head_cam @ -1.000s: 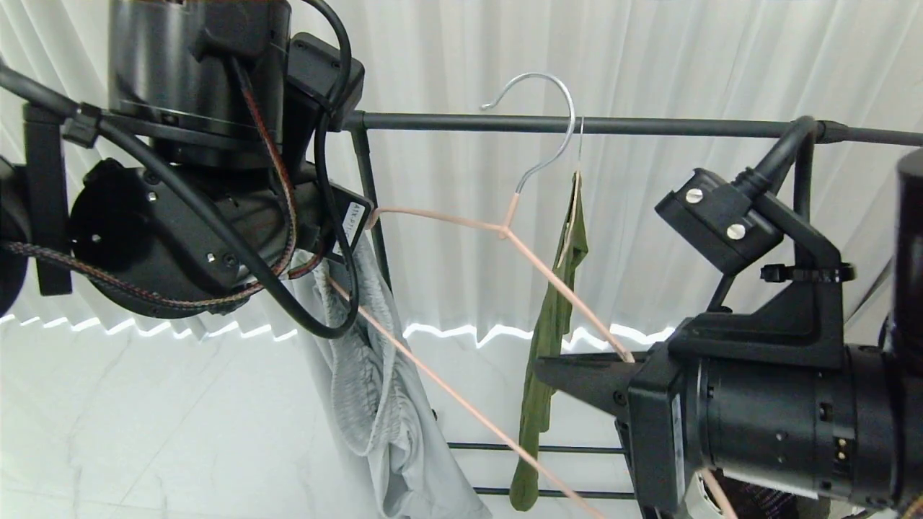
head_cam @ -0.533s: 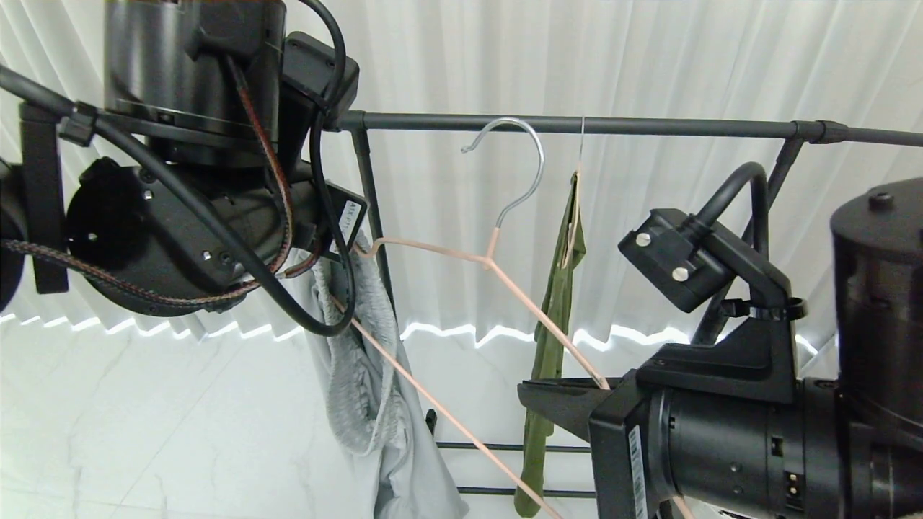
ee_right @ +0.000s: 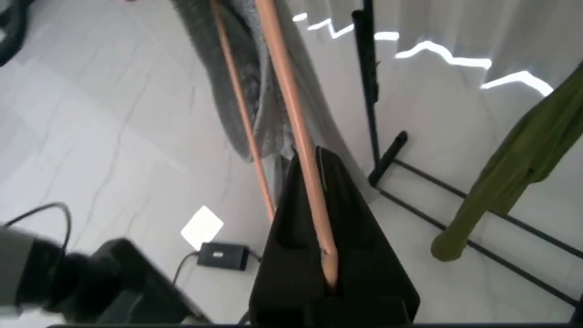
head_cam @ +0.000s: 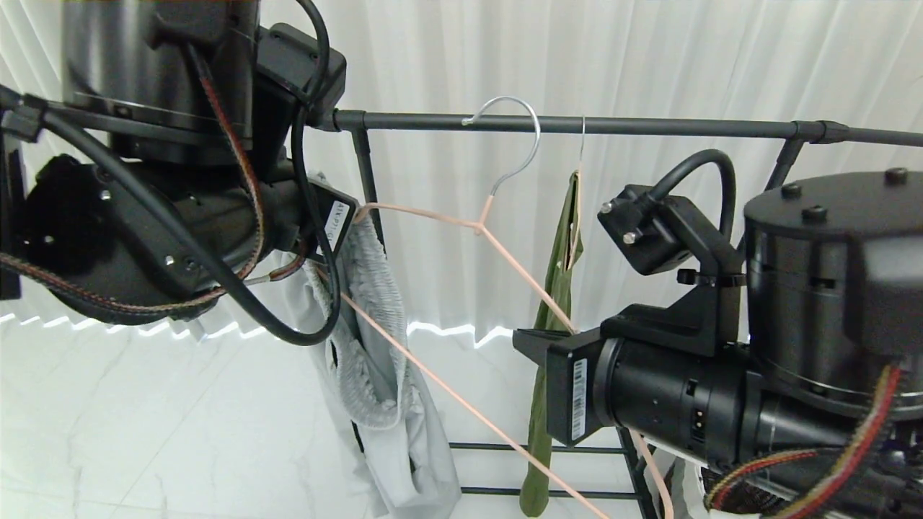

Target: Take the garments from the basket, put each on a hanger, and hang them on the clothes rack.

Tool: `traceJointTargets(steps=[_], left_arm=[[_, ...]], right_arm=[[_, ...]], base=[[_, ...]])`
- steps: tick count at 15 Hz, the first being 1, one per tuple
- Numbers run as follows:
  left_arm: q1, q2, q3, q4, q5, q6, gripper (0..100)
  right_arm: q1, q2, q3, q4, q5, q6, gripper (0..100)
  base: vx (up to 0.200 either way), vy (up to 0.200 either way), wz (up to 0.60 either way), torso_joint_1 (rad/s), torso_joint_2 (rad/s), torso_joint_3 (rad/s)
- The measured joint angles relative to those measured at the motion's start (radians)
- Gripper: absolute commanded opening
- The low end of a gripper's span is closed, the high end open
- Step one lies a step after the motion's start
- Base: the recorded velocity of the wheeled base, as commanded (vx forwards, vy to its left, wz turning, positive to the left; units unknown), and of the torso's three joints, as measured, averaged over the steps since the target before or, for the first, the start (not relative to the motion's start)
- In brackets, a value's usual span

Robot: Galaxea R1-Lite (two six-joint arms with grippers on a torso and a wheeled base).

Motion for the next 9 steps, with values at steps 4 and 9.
traceJointTargets(steps=[4,9], left_arm=[[-0.067,-0.03,0.012,0.005,-0.003,-0.016,0],[-0.207,-0.04,0.006,0.005,-0.008,-0.088,0]], right_arm=[[-0.001,0.041,-0.001,-0.071,-0.013,-0.032,0],[-0.001,0.072,0.006,-0.1,-0.003,-0.124,0]], base=[[0.0,0.0,0.0,0.0,0.0,0.0],[0.0,0.0,0.0,0.0,0.0,0.0]])
